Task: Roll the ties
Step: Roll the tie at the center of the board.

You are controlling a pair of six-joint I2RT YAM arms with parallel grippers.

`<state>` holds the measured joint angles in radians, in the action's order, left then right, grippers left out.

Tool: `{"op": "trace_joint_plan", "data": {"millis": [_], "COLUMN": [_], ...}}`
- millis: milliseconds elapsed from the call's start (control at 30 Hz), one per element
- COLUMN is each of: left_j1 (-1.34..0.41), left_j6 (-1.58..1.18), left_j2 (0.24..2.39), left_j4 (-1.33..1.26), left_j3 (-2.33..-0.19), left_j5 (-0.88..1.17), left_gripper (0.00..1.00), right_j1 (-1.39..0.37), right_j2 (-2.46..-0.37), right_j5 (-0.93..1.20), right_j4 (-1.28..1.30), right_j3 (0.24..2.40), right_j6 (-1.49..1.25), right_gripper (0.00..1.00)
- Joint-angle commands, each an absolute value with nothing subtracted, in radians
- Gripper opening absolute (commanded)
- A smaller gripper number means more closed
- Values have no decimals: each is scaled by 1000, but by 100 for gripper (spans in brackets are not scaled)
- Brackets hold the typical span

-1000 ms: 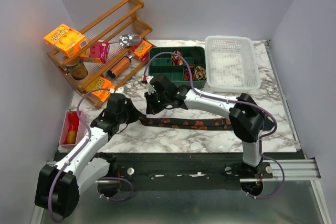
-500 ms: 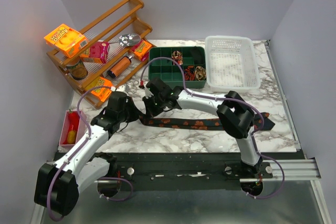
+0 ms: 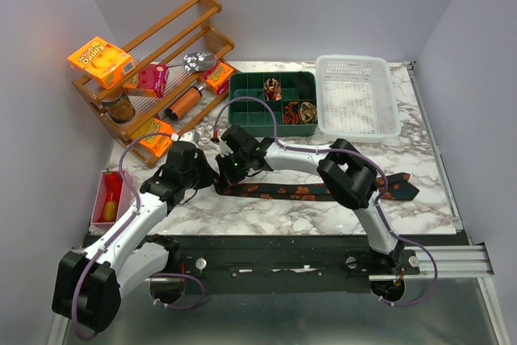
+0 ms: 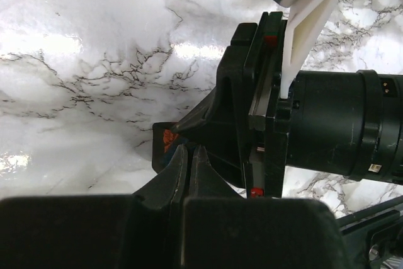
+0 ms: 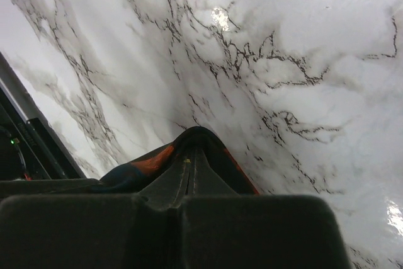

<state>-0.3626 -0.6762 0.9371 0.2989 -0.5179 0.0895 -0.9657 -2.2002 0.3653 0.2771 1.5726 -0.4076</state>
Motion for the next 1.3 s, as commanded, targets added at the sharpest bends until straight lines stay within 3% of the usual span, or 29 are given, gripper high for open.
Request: {"op": "trace_joint_plan", "data": {"millis": [0, 533, 1133, 1267], "left_j1": [-371, -388, -592, -621], "left_j6": [-673, -649, -721, -745], "left_j2": [937, 939, 1124, 1172], "left_j4": [290, 373, 311, 284], "left_j3": [-531, -563, -612, -617], "left_j5": [75, 8, -133, -147], "left_gripper": [0, 0, 0, 7], "right_j1": [-963, -956, -910, -908], "right_j2": [-2250, -2094, -1960, -1967], "right_j5": [385, 204, 80, 84], "right_j4": [256, 529, 554, 554], "right_j3": [1578, 1660, 1470, 1456], "right_j6": [-429, -416, -374, -371], "right_gripper": [1, 3, 3, 3]}}
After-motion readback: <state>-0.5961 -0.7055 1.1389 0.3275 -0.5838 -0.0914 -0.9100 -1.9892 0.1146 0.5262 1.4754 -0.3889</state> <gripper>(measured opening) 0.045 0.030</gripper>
